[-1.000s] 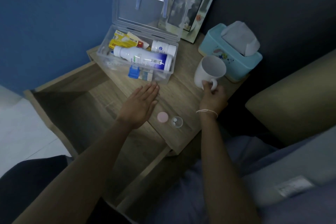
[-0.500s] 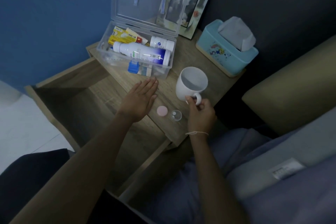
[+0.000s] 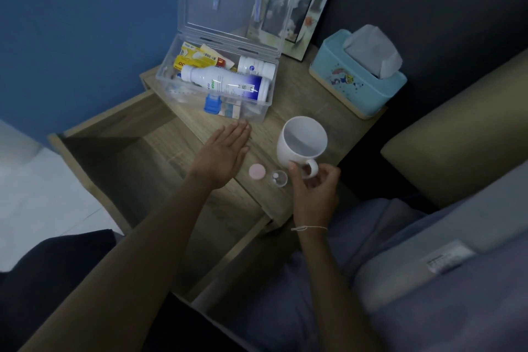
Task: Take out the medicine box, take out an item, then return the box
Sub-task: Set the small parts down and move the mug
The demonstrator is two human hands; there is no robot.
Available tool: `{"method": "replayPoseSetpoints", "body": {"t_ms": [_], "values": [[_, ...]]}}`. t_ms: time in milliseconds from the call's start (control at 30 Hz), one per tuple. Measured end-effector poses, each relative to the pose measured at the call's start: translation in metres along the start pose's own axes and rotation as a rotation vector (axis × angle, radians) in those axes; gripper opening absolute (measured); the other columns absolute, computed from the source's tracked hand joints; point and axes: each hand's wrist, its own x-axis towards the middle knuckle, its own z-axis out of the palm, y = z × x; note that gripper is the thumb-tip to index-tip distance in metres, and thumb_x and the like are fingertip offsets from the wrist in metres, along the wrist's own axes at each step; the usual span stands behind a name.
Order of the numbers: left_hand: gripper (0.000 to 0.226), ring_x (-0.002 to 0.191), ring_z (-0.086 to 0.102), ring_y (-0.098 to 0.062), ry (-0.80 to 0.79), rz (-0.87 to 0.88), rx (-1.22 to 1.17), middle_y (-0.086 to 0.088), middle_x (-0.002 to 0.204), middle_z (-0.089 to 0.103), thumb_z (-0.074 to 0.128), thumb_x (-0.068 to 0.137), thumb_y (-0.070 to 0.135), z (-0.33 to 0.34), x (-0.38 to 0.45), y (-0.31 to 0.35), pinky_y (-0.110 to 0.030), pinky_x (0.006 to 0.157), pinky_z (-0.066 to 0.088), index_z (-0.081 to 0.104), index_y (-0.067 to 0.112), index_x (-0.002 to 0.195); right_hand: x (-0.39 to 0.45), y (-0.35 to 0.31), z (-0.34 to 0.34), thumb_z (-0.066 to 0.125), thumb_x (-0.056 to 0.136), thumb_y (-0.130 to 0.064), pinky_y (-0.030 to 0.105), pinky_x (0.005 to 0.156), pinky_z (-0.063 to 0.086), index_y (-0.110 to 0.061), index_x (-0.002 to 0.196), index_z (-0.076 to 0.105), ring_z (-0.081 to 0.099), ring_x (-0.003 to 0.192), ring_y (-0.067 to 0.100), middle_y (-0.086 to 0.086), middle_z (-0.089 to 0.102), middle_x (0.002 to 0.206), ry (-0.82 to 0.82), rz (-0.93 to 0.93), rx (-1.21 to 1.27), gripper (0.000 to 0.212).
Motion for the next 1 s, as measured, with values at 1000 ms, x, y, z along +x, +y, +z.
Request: {"method": "replayPoseSetpoints", "body": {"t_ms": [1000], "values": [[0.064, 0.148, 0.006, -0.029, 0.293, -0.432, -0.457, -0.018, 0.16, 0.004, 0.028, 0.101, 0.036, -0.155, 0.125, -0.097, -0.038, 0.119, 0.009, 0.003, 0.001, 0.149, 0.186, -0.142, 0.149, 0.034, 0.097, -0.048, 0.038, 0.121, 0.009, -0.01, 0.152, 0.0, 0.004, 0.149, 0.025, 0.012, 0.0, 0.161, -0.362, -0.36, -0.253, 0.075]]}}
